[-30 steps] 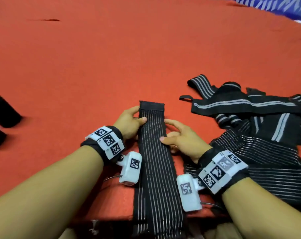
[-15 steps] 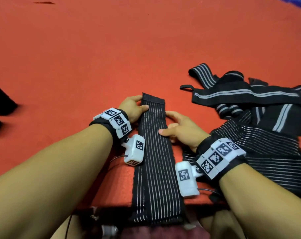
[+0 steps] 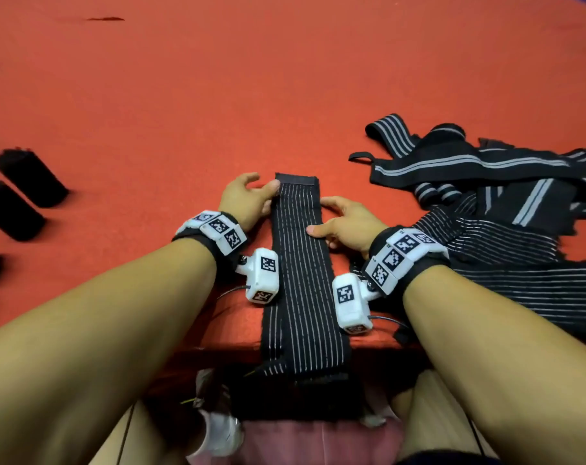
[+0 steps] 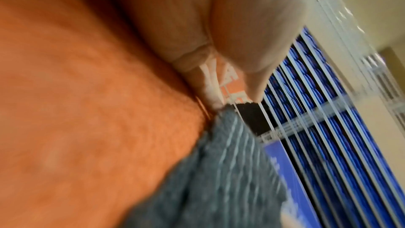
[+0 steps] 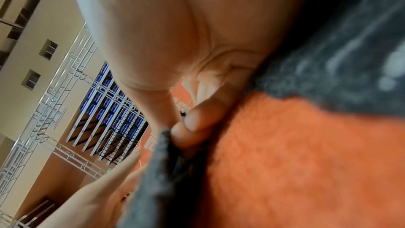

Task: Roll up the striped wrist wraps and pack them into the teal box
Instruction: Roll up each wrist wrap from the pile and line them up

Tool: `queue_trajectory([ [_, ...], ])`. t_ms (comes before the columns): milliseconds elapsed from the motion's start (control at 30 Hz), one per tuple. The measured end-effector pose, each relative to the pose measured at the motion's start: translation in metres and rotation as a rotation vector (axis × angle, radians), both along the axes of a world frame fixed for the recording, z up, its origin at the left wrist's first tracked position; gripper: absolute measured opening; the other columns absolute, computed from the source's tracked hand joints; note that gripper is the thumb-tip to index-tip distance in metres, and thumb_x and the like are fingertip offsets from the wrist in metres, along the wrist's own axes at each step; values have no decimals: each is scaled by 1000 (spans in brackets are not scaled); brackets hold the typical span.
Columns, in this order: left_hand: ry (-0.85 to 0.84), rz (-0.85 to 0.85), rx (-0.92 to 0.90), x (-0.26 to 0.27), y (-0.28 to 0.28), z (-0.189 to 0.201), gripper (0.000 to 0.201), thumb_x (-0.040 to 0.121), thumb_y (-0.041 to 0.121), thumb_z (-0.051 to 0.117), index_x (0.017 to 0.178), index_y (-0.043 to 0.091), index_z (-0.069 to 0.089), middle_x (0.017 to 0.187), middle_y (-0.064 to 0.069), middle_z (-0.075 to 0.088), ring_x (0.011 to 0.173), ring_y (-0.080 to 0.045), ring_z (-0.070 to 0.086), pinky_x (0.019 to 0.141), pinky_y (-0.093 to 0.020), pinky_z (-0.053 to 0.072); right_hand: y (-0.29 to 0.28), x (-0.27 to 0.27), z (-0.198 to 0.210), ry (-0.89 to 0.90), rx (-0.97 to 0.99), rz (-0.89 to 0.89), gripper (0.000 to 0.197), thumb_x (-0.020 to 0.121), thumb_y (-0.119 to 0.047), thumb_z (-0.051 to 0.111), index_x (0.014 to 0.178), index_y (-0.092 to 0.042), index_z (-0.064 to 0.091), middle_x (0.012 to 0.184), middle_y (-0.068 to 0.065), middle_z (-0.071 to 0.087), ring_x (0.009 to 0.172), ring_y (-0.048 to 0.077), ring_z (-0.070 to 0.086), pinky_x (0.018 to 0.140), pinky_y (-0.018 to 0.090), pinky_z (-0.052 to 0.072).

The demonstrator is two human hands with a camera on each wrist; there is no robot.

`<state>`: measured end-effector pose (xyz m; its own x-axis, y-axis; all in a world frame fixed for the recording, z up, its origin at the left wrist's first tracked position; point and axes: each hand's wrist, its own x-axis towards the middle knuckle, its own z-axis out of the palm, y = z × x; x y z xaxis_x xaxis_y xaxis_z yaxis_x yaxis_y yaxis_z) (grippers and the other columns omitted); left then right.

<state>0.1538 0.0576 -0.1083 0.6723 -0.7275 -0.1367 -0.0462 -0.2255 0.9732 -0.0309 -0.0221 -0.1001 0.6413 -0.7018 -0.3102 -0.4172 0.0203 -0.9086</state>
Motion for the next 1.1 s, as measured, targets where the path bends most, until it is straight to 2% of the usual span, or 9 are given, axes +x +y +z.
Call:
queue_trajectory([
  [100,235,104,-173,-2,24,-3,41,95,9,68,131,5,50,110,-10,62,88,-15,68,76,-21,57,2,-1,1,0,-30,-2,73,84,-7,79,147,-15,44,103,10,69,59,13,55,51,21,50],
  [333,38,-131,0,-44,81,5,21,89,0,71,106,10,64,79,-1,59,67,-9,63,57,-19,54,11,-2,4,-25,-53,-32,66,84,-8,79,143,-9,50,108,1,63,75,19,63,55,21,51],
  [433,-30,-197,38,-60,106,4,17,88,-1,73,98,10,67,72,3,55,57,-1,57,58,-17,53,19,-7,8,-10,-65,-48,66,84,-12,80,142,-4,49,111,2,64,93,22,70,72,28,57],
  [567,-99,-248,68,-69,123,6,22,84,-4,76,98,10,68,76,2,55,60,-4,52,60,-19,55,39,-16,19,46,-59,-24,59,82,-20,83,130,-7,52,77,1,62,48,5,56,52,22,44],
  [733,-171,-268,103,-78,131,9,25,82,-5,77,95,14,68,70,5,56,60,-6,52,60,-23,55,75,-49,26,118,-133,101,45,82,-23,83,114,-16,52,74,1,63,61,17,55,55,28,43],
  [800,-212,-277,132,-80,137,10,20,82,-3,77,89,14,67,59,9,56,57,-9,54,63,-27,55,86,-62,24,132,-149,116,53,78,-21,86,120,-13,54,65,-4,62,61,18,56,59,32,45],
  [900,-296,-300,213,-88,150,11,19,82,8,79,73,16,65,50,12,57,56,-11,56,64,-29,52,101,-77,25,132,-130,122,55,78,-10,85,124,-11,54,76,-3,66,65,13,62,61,31,51],
  [1033,-517,-348,366,-109,170,21,27,87,30,75,63,18,67,53,8,64,51,-7,58,57,-24,47,116,-83,29,178,-173,154,70,79,-2,82,138,-9,44,73,-9,56,60,2,59,46,19,48],
  [1100,-673,-379,492,-119,181,27,25,86,37,73,67,20,70,63,5,68,65,-13,66,63,-27,51,121,-84,32,193,-220,160,76,81,-4,81,144,-8,39,78,-7,56,63,7,57,43,18,45],
])
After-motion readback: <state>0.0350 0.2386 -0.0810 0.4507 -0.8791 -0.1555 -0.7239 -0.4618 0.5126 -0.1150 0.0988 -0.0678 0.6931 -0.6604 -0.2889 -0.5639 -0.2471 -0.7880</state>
